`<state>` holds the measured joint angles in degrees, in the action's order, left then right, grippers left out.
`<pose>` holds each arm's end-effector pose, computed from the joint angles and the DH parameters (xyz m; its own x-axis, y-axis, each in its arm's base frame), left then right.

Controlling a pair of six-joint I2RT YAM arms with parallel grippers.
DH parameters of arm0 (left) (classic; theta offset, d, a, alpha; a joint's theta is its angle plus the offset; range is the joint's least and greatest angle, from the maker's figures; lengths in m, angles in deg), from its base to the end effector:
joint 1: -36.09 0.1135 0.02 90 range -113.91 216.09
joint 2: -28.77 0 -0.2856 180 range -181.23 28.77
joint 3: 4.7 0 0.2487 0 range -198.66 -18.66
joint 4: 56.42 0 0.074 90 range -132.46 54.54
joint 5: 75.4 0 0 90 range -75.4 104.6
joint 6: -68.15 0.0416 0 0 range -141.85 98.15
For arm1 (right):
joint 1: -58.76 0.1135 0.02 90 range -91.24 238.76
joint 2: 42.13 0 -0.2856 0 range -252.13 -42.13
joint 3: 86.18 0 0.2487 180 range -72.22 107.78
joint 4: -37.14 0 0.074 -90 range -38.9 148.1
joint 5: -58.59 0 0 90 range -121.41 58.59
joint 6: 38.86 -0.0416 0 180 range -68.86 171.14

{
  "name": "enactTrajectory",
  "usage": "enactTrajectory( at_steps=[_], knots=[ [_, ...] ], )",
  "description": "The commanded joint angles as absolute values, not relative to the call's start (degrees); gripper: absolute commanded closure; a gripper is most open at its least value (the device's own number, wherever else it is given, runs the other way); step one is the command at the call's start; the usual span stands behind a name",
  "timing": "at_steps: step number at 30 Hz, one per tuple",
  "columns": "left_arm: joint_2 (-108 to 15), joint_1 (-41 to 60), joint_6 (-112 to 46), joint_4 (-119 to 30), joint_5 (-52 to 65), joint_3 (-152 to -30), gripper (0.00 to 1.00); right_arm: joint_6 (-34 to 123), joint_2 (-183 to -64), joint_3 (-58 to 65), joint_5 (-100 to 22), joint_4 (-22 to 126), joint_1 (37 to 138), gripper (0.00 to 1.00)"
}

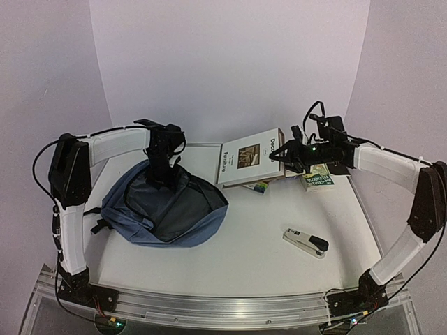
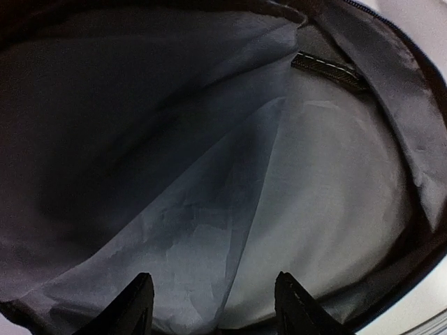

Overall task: Pack the student bag
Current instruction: Place the book in the student bag.

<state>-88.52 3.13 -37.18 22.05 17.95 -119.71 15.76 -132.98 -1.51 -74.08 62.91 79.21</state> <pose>0.3521 -0.2254 0.2434 -0.9402 0.2951 -0.1703 0.2973 0.9547 0.0131 0.3277 0.1523 0.3170 -0.8650 0.1318 -0.4842 -0.3617 0.5049 0.7837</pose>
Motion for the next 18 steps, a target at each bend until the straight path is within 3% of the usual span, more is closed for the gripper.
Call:
enactTrajectory(
  at_steps=[1,9,15,18],
  knots=[
    [-92.1,2.1,-39.4,22.2,22.8,-123.9,0.38,15.2,-129.5,-1.6,-74.4,56.9,79.5,0.81],
    [-97.3,1.4,-41.7,21.7,26.1,-124.1,0.39,15.6,-128.6,-3.3,-74.3,56.8,79.5,0.81],
    [-99.4,1.1,-42.6,21.7,27.3,-124.5,0.60,15.6,-129.2,-4.4,-74.4,56.6,79.6,0.80],
    [-99.2,0.9,-42.9,23.0,27.1,-126.1,0.77,15.5,-129.9,-4.4,-75.0,56.1,79.5,0.80]
  ],
)
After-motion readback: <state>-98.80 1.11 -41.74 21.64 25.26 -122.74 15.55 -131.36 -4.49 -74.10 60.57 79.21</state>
